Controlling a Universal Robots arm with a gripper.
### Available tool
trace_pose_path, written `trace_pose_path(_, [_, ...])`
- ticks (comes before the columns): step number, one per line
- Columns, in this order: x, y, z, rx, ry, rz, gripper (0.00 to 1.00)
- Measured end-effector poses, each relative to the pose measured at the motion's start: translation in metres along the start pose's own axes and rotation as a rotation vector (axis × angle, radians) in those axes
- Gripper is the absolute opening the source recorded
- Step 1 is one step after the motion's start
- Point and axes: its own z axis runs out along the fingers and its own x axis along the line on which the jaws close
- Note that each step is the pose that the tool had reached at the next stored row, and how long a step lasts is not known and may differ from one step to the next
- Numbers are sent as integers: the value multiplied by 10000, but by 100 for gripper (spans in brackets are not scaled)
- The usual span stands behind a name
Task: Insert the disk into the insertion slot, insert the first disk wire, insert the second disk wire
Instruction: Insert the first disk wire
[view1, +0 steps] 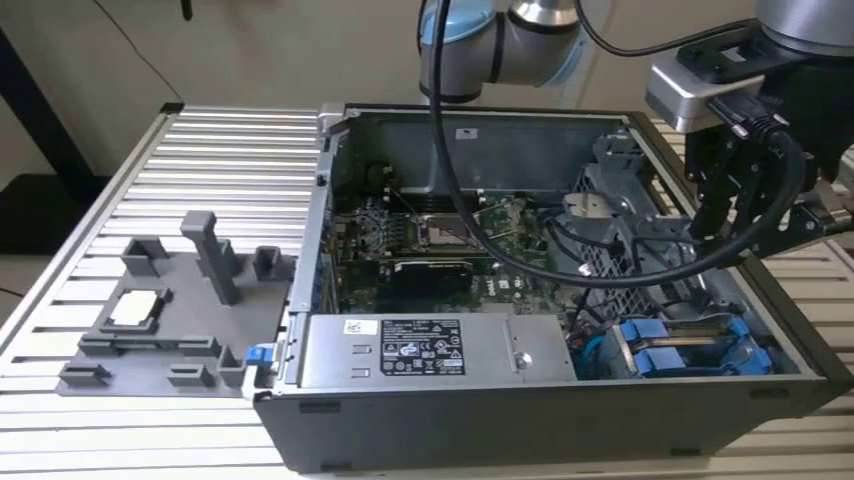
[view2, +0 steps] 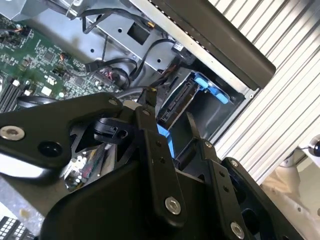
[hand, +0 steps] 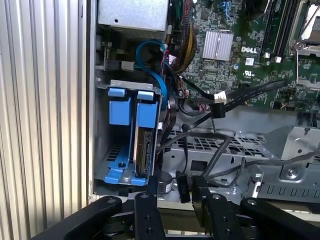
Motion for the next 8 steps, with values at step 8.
trace_pose_path(8, [-13,17,44,166,-8,-63,41])
